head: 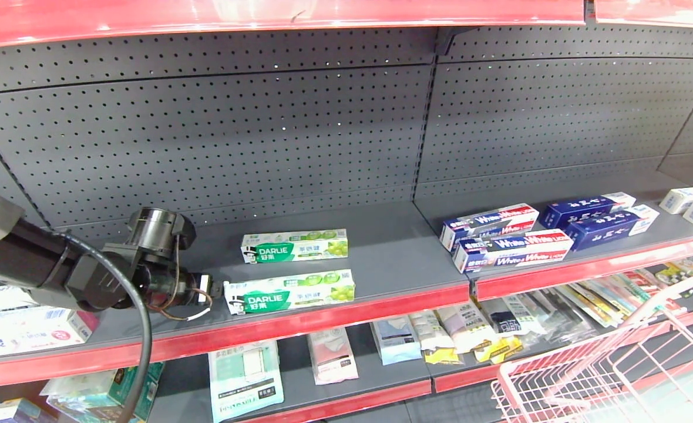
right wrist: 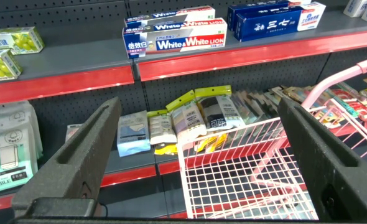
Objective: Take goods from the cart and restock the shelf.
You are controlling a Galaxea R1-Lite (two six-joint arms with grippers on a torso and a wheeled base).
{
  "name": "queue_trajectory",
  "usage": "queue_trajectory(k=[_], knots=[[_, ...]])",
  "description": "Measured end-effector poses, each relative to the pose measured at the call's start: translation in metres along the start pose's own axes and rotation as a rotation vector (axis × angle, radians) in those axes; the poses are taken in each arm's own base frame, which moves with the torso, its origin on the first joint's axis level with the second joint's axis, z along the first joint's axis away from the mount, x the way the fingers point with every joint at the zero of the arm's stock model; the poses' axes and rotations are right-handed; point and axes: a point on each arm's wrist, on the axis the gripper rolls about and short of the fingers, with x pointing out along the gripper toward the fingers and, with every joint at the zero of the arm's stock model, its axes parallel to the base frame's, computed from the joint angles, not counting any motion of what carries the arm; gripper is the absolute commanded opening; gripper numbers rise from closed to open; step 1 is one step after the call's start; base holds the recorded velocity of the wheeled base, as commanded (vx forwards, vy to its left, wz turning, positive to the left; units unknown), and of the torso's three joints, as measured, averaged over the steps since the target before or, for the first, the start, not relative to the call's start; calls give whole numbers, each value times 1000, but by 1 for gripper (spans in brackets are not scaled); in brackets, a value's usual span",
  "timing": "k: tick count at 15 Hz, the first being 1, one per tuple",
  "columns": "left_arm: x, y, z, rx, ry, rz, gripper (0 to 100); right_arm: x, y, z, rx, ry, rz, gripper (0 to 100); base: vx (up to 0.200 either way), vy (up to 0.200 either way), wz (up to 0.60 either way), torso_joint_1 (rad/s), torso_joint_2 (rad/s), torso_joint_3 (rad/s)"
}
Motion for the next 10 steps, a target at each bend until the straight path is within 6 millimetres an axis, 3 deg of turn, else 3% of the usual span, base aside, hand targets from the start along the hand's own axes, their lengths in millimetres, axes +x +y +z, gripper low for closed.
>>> queue_trajectory(k=[10], knots=[[-4,-8,1,18,-10,-18,100,0,0,0,0,0,0,100,0,0,0,0,0,0]])
